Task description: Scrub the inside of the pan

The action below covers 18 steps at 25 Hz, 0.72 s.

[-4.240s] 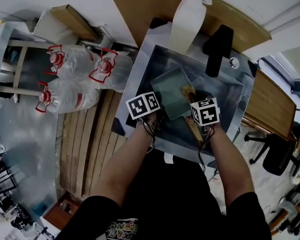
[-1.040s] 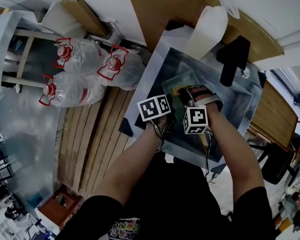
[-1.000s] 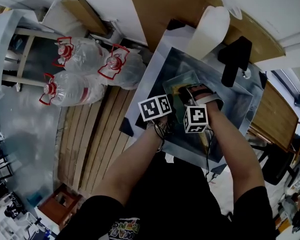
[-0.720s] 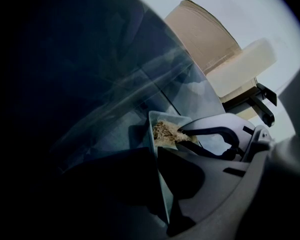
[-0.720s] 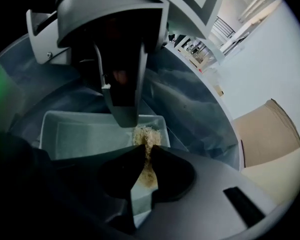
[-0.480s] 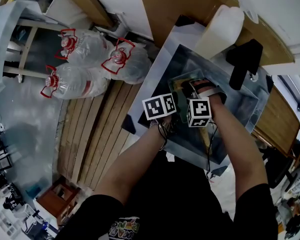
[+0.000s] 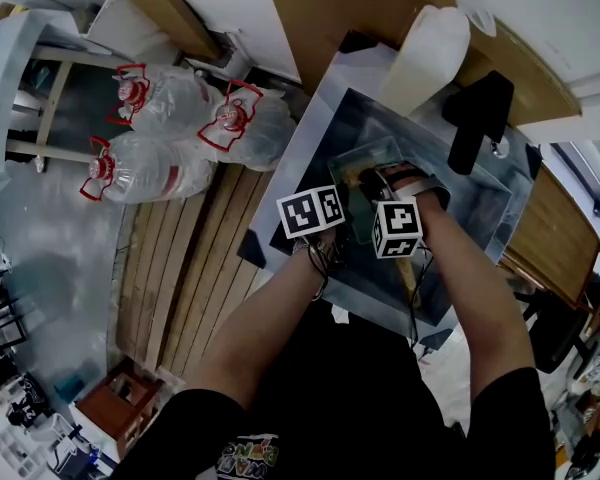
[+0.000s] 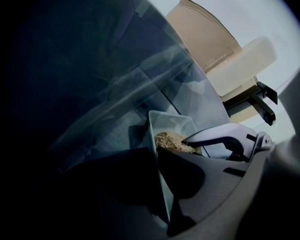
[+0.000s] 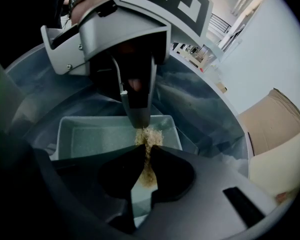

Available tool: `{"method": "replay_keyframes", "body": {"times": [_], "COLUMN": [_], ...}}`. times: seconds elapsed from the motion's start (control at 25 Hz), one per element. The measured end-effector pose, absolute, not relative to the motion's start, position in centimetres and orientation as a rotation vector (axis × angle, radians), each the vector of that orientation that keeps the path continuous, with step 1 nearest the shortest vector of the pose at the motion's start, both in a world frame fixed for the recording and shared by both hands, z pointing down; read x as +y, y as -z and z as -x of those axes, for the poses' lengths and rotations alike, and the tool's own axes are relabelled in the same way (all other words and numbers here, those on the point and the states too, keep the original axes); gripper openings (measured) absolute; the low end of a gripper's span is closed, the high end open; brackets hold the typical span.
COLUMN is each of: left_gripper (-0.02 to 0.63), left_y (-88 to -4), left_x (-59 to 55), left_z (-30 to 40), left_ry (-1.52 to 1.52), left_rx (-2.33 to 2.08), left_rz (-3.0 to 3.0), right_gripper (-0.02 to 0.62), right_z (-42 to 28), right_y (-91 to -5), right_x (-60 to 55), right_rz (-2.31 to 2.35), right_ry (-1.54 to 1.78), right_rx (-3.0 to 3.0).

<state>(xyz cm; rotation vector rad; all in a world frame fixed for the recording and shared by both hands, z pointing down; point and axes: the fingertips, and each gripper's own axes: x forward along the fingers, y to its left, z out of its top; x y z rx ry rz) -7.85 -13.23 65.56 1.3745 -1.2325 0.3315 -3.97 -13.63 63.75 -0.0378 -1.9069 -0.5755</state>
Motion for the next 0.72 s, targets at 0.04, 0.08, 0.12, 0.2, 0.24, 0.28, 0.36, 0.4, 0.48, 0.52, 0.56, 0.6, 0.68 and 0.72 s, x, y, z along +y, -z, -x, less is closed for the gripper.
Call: {"method": "replay_keyframes", "body": {"times": [0.04, 0.08, 0.12, 0.2, 0.24, 0.28, 0.36, 0.4, 0.48, 0.52, 0.56, 0.6, 0.68, 0.72], "left_gripper": [0.066, 0.066, 0.066, 0.066, 0.066, 0.066, 0.066, 0.066, 0.066, 0.066, 0.066, 0.066, 0.066, 0.066], "left_y": [-65.6, -65.6, -65.6, -65.6, -65.6, -65.6, -65.6, -65.7, -65.7, -65.7, -65.6, -65.6, -65.6, -65.6], "left_x": [-13.2, -13.2, -13.2, -13.2, -13.2, -13.3, -13.3, -13.3, -13.3, -13.3, -13.3, -13.3, -13.3, -13.3], "left_z": [7.8, 7.8, 7.8, 7.9, 7.9, 7.9, 7.9, 7.9, 7.8, 7.8, 7.9, 7.9, 7.9, 7.9], "left_ry": [-0.333, -0.333, -0.332, -0.331, -0.332, -0.333, -0.334, -0.335, -0.339, -0.341, -0.342, -0.343, -0.344, -0.344], "left_rx": [-1.232, -1.233, -1.233, -1.234, -1.235, -1.236, -1.238, -1.238, -1.24, -1.241, -1.242, -1.243, -1.244, -1.244], "left_rz": [-1.375, -1.376, -1.376, -1.375, -1.376, -1.377, -1.379, -1.38, -1.382, -1.383, -1.384, -1.384, -1.382, -1.382], "right_gripper": [0.049, 0.049, 0.049, 0.049, 0.049, 0.049, 0.049, 0.049, 0.049, 0.049, 0.049, 0.049, 0.049, 0.049], "right_z": [3.8, 3.6, 3.4, 3.0, 2.8, 2.6, 2.2, 1.9, 1.3, 1.1, 0.8, 0.6, 0.1, -0.1], "right_y": [-63.7, -63.7, -63.7, -63.8, -63.8, -63.8, -63.8, -63.9, -64.0, -64.0, -64.0, -64.0, -63.9, -63.8], "right_x": [-13.5, -13.3, -13.0, -12.4, -12.1, -11.8, -11.0, -10.5, -9.6, -9.2, -8.7, -8.2, -7.5, -7.2], "right_rz": [0.04, 0.044, 0.05, 0.066, 0.073, 0.081, 0.097, 0.108, 0.129, 0.14, 0.153, 0.168, 0.191, 0.198], "right_ry": [0.571, 0.567, 0.563, 0.562, 0.564, 0.565, 0.565, 0.561, 0.553, 0.55, 0.547, 0.543, 0.544, 0.549], "right_rx": [-1.907, -1.906, -1.905, -1.904, -1.903, -1.902, -1.9, -1.899, -1.892, -1.89, -1.888, -1.885, -1.877, -1.872]}}
